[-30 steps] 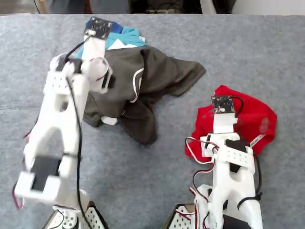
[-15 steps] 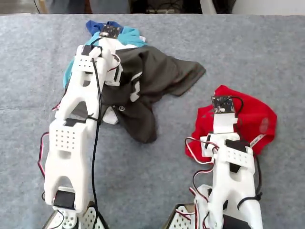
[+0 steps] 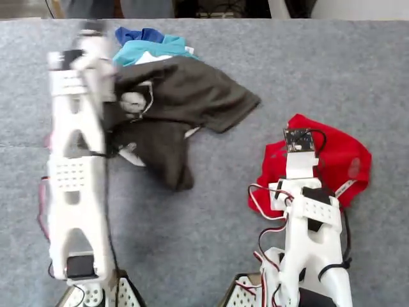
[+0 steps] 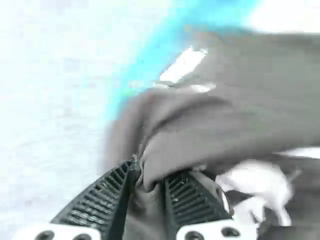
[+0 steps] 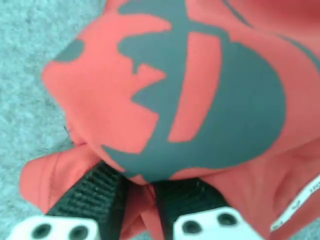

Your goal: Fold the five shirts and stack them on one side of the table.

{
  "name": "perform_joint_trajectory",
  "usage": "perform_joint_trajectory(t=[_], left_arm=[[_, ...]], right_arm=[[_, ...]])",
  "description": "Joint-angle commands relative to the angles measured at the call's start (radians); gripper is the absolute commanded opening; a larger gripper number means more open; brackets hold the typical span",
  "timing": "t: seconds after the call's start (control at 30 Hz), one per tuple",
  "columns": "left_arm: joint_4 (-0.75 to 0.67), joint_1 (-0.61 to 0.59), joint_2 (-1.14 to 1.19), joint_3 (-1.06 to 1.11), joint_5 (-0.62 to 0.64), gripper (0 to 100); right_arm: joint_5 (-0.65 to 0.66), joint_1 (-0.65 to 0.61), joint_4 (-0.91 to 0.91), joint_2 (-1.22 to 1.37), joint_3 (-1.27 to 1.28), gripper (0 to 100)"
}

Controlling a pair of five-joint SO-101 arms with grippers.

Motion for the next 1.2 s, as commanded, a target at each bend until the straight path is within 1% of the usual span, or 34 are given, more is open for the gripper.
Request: perform_joint_trajectory(t=[0.0,0.2,0.33,0.4,0.5,0.57,0.73,0.87,0.93,1.1,1.17], left_arm=[[0.012,-0.185,-0.157,-0.056,0.000,3],[0.012,-0.466,-0.298,-0.054,-0.002,3],[0.011,-0.619,-0.348,-0.064,0.000,3],[0.011,-0.670,-0.370,-0.064,0.005,3],[0.011,-0.674,-0.407,-0.053,0.003,3],[0.011,-0.628,-0.410,-0.015,0.002,5],[0.011,-0.464,-0.422,0.157,0.006,20],[0.011,-0.295,-0.422,0.237,0.012,22],[0.011,-0.197,-0.422,0.275,0.051,23],[0.006,0.054,-0.407,0.397,0.141,29],[-0.032,0.148,-0.382,0.466,0.161,30]], right_arm=[[0.008,0.032,-0.008,0.007,0.010,1.5],[0.008,0.032,-0.008,0.007,0.010,1.5],[0.008,0.032,-0.008,0.007,0.010,1.5],[0.008,0.031,-0.008,0.007,0.010,1.5],[0.008,0.031,-0.009,0.007,0.010,1.5],[0.008,0.031,-0.009,0.007,0.010,1.5],[0.008,0.031,-0.006,0.007,0.010,1.5],[0.008,0.031,-0.006,0.007,0.010,1.5],[0.008,0.031,-0.006,0.007,0.010,1.5],[0.008,0.031,-0.008,0.007,0.010,1.5],[0.008,0.031,-0.008,0.007,0.010,1.5]])
